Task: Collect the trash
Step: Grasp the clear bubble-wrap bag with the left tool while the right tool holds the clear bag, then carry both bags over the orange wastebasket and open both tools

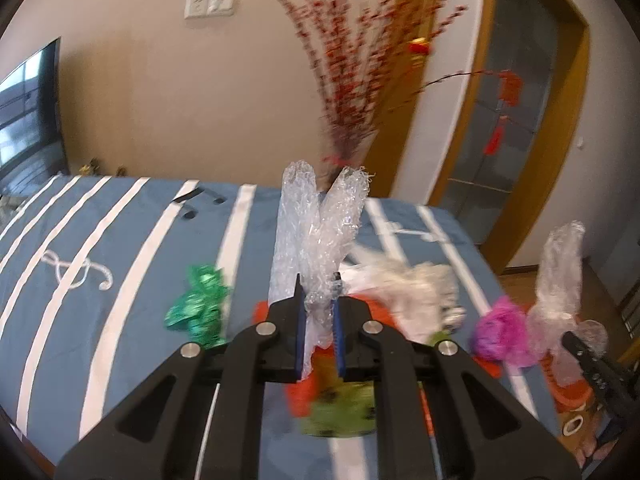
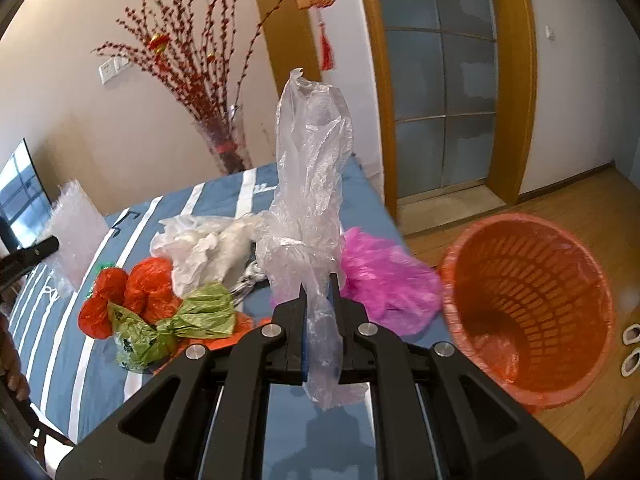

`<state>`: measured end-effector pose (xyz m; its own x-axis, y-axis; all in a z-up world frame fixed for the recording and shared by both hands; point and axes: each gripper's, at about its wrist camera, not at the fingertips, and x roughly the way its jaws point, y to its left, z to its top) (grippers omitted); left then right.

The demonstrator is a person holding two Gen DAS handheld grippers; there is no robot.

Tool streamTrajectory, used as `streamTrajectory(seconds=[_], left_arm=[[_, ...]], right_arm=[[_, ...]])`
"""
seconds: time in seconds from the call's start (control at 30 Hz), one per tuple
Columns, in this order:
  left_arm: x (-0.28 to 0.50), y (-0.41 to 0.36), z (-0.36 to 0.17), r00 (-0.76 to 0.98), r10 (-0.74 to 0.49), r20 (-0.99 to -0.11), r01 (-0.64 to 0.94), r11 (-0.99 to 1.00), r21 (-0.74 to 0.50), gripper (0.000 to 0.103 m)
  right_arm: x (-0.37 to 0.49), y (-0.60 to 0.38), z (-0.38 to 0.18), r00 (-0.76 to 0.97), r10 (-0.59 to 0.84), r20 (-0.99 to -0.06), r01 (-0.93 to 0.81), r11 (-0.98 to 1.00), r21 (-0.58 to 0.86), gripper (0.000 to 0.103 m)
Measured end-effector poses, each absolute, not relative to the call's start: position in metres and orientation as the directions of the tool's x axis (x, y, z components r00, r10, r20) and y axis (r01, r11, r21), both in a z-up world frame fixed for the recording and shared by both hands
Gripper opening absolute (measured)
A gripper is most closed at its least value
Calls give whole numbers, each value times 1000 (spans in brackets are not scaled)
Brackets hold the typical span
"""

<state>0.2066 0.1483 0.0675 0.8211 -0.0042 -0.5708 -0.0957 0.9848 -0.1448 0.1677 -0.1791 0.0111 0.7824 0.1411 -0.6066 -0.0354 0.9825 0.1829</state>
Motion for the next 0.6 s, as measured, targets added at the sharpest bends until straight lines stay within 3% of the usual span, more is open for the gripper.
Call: streamTrajectory(seconds=[0.27,0.6], left_arm=[[209,63,85,821,-179,-542,94,979,-180,13],[220,-55,63,721,-405,-563,314,914,-256,13]], right_arm=[[152,-230,17,805,58,-590,61,982,179,8],[131,-299,14,804,-76,-589,218,960,174,8]])
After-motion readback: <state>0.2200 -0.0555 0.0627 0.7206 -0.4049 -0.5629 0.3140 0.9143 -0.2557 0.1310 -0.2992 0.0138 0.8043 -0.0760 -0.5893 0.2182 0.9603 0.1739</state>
